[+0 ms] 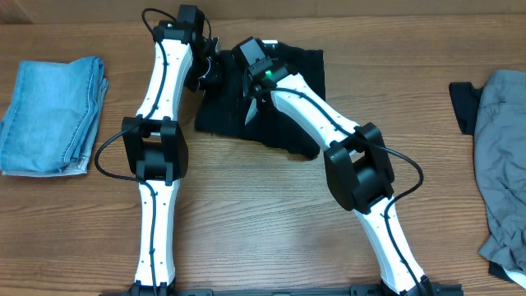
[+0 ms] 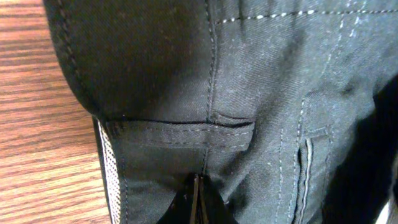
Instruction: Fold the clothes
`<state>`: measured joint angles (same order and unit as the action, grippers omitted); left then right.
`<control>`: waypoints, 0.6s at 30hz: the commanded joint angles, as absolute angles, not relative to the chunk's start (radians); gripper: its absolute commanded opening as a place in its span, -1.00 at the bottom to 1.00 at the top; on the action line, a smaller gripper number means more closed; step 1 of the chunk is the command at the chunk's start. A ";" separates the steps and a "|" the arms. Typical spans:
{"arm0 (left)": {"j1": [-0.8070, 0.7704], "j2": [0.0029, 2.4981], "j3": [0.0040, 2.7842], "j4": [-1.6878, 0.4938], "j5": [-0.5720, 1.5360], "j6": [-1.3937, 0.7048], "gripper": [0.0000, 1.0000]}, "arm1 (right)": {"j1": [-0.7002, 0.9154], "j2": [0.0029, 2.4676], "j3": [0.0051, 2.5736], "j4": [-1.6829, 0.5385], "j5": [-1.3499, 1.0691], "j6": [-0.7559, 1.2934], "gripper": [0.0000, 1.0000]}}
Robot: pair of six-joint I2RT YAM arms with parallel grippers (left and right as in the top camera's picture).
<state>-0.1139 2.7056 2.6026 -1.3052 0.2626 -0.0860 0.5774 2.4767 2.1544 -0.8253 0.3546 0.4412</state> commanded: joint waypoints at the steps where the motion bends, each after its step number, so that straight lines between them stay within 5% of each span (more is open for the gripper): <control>1: -0.111 2.716 2.604 -1.308 0.289 -0.047 -0.92 | 0.577 2.471 2.160 -0.815 0.392 0.450 0.35; 7: -0.107 2.716 2.604 -1.309 0.289 -0.047 -0.92 | 0.577 2.484 2.160 -0.824 0.392 0.450 -0.10; 18: -0.102 2.716 2.604 -1.308 0.289 -0.048 -0.92 | 0.577 2.502 2.159 -0.841 0.381 0.450 -0.04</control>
